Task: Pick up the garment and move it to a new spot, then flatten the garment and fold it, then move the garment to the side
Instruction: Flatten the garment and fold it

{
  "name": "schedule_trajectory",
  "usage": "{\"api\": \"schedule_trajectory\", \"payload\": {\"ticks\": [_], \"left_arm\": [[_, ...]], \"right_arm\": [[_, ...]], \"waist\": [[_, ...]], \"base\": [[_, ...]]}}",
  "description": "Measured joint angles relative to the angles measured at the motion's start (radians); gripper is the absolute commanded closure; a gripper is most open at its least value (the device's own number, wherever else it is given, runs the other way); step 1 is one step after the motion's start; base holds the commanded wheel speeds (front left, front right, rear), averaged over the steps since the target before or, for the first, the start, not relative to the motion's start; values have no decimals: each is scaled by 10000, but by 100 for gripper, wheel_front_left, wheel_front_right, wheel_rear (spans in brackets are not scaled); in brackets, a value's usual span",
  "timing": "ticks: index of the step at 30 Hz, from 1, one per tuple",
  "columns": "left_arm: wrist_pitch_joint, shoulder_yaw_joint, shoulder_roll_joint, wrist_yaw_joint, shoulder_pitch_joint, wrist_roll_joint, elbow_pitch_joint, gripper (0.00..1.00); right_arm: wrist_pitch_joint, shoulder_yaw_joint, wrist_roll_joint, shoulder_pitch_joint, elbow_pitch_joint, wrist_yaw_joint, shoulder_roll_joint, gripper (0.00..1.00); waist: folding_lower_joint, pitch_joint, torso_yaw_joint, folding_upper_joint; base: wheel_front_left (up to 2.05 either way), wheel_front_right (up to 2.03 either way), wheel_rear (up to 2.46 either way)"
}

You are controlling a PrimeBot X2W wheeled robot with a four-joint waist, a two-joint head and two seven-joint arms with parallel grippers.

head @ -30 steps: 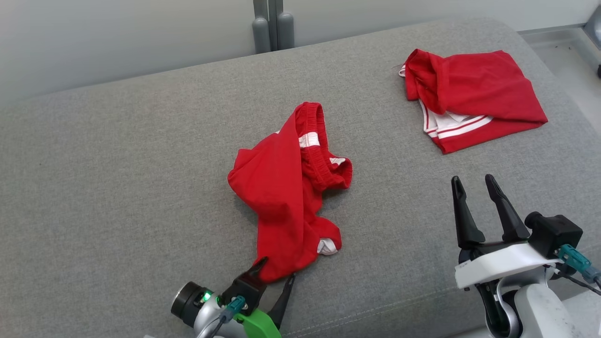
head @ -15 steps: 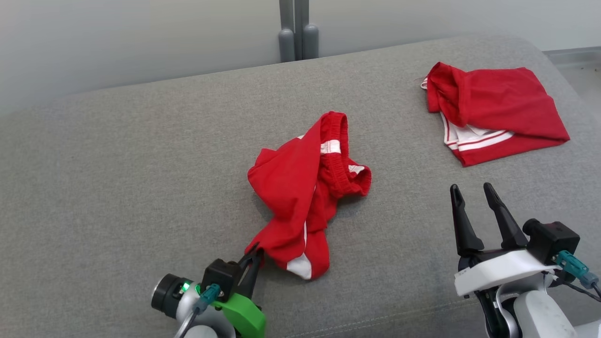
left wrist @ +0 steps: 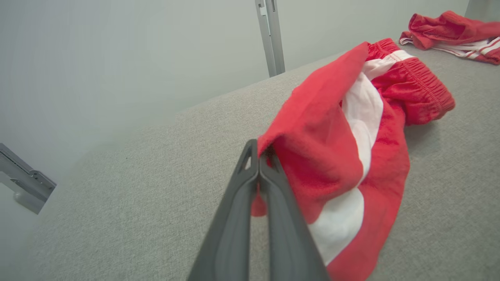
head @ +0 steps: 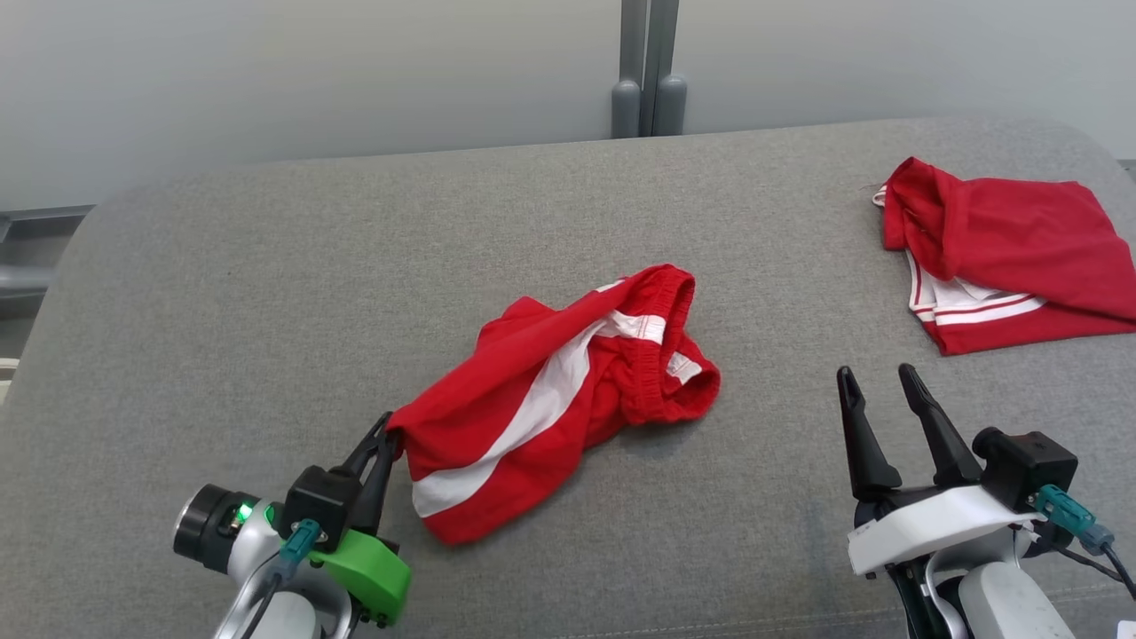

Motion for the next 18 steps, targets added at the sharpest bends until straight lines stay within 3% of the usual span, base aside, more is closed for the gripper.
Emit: {"api": "schedule_trajectory", "payload": {"ticks": [7, 11, 13, 16, 17, 18], "left_arm": [[0, 165, 293, 44, -34, 52, 59, 100], [0, 148, 207, -23, -104, -50, 1043, 100], [4, 151, 188, -23, -138, -46, 1225, 89], [0, 311, 10, 67, -326, -75, 1354, 91], [0, 374, -33, 109, -354, -75, 1367, 82], [0, 426, -54, 173, -355, -73, 1377, 4]], "right_arm": [[0, 33, 59, 1, 107, 0, -40, 0], [0, 119, 100, -38, 188, 0, -61, 0], [0, 150, 113, -46, 207, 0, -65, 0], [0, 150, 125, -78, 232, 0, -104, 0], [0, 140, 134, -80, 244, 0, -134, 0], [0, 132, 134, -81, 247, 0, -146, 0]], "waist": [[0, 29, -94, 0], [0, 69, -197, 0], [0, 75, -226, 0], [0, 102, -274, 0], [0, 104, -273, 0], [0, 101, -269, 0]], "base": [[0, 0, 0], [0, 0, 0], [0, 0, 0], [0, 0, 0], [0, 0, 0], [0, 0, 0]]}}
